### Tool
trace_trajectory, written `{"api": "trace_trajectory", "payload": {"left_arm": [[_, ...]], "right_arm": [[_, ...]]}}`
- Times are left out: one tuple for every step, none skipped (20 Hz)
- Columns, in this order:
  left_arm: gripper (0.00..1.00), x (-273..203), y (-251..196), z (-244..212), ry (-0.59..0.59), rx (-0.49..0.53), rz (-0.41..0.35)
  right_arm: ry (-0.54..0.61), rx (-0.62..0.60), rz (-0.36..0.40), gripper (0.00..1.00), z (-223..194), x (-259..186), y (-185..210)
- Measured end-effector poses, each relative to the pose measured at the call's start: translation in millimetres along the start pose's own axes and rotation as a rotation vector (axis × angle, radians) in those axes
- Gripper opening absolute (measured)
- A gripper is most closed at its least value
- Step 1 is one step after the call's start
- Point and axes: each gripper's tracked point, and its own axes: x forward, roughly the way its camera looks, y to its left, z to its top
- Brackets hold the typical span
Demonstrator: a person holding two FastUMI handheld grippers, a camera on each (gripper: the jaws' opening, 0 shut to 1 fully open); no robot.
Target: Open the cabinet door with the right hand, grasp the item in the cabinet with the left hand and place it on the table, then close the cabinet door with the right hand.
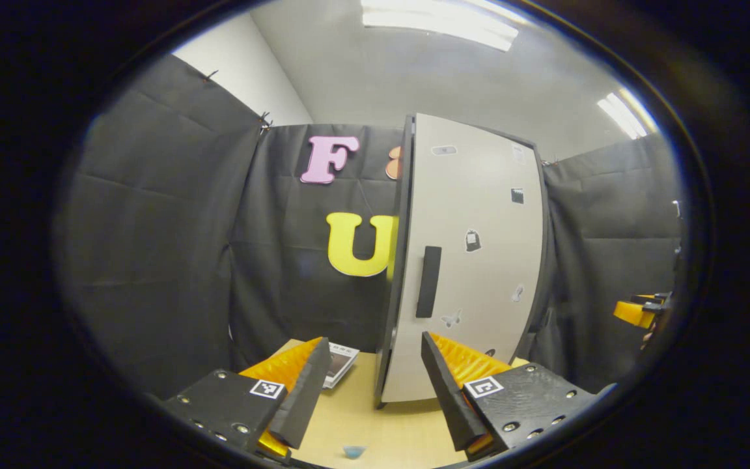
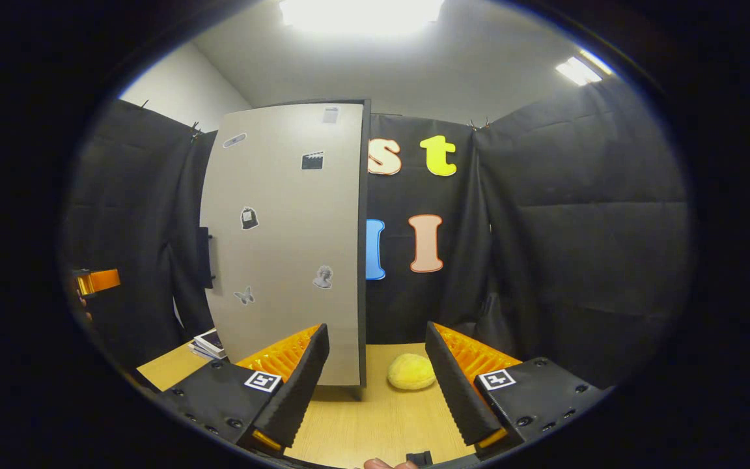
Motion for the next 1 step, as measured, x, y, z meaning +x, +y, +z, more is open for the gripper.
{"api": "trace_trajectory", "payload": {"left_arm": [[0.85,0.9,-2.3,1.2,-0.009,-0.011,-0.006]], "right_arm": [[-0.002,-0.004,0.008,0.94,-0.3,-5.1,3.0]]}}
